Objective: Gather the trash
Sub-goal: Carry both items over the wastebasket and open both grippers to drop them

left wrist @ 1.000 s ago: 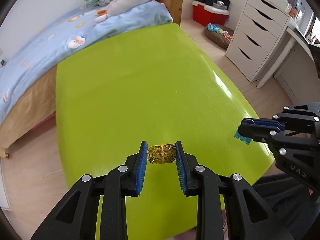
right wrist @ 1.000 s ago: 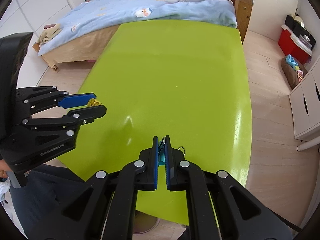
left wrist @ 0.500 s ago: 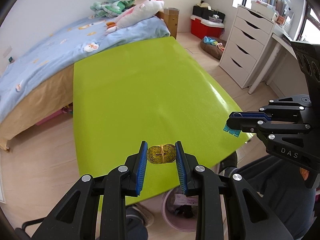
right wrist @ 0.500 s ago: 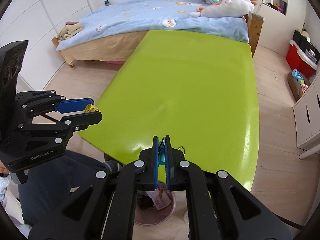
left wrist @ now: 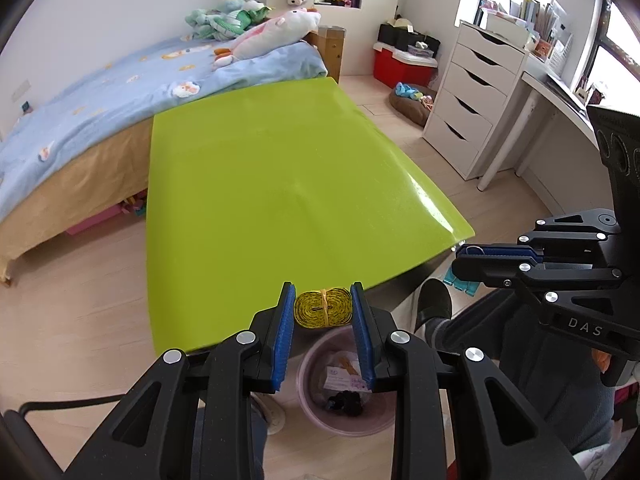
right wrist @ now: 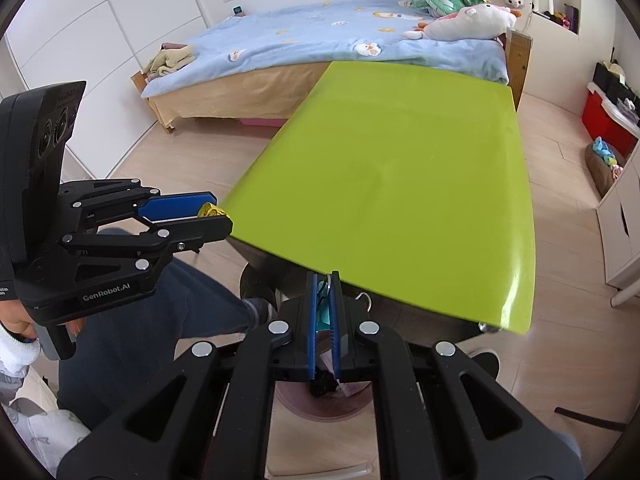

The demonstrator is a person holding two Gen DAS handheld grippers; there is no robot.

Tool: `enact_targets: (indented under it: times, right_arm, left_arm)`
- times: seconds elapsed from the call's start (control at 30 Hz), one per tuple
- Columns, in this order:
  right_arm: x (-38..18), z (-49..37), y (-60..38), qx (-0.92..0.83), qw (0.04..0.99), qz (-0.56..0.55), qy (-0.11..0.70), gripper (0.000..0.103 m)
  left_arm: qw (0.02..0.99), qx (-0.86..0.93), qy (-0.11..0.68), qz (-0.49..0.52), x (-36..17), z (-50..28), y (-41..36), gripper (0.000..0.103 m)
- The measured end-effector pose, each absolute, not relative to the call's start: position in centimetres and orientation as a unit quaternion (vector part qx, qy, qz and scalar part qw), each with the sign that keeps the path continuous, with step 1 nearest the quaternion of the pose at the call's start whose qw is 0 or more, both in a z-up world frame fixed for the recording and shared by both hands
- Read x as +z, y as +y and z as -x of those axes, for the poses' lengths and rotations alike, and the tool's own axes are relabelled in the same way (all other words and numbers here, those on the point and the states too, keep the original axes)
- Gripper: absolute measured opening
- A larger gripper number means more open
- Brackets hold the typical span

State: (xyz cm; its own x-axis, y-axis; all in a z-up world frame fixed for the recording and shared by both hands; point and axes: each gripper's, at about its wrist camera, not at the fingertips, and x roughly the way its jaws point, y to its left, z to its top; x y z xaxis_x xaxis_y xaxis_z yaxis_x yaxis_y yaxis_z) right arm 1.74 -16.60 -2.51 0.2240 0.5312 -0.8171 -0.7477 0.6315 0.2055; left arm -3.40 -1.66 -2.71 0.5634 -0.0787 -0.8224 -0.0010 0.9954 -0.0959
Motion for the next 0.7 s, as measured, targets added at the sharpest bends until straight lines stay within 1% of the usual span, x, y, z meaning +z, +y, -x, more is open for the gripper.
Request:
enact_targets:
  times: [0.37, 0.47, 0.53, 0.57, 0.6, 0.63, 0.67, 0.7]
  right_arm:
    - [-4.8, 1.0, -17.6, 0.427, 0.75, 0.111, 0.493, 0.005]
    - [-4.9, 1.0, -17.4, 0.429, 0.748, 0.11, 0.494, 0.009]
    - [-5.1, 1.0, -17.5, 0.414, 0.755, 0.114, 0.496, 0.04]
    - [-5.1, 0.9, -17.5, 0.408, 0.759, 0.112, 0.495, 0.069]
    - [-5.0, 0.8, -17.8, 0.405, 0.763, 0.105, 0.492, 0.078]
    - [-5.0, 0.7, -17.9, 0.401, 0.767, 0.102, 0.491, 0.08]
    - [-5.0, 0.7, -18.0, 0.395, 0.769, 0.106, 0.492, 0.086]
    - [-5.1, 0.6, -18.0, 0.388, 0.771, 0.11, 0.492, 0.088]
  left_arm:
    - [0.88, -0.026, 0.47, 0.062, -3.2, 6.6, -2.2, 0.027]
    - [0.88, -0.026, 0.47, 0.064, -3.2, 6.9, -2.2, 0.027]
    - [0.881, -0.025, 0.468, 0.063, -3.1, 7.0, -2.2, 0.027]
    - [0.882, -0.024, 0.467, 0.063, -3.0, 6.9, -2.1, 0.027]
    - [0.882, -0.024, 0.467, 0.062, -3.0, 7.0, -2.1, 0.027]
    - [0.882, -0.025, 0.466, 0.062, -3.0, 7.0, -2.1, 0.027]
    - [0.882, -0.025, 0.466, 0.061, -3.0, 7.0, -2.1, 0.027]
    - [0.882, -0.026, 0.466, 0.062, -3.0, 7.0, -2.1, 0.027]
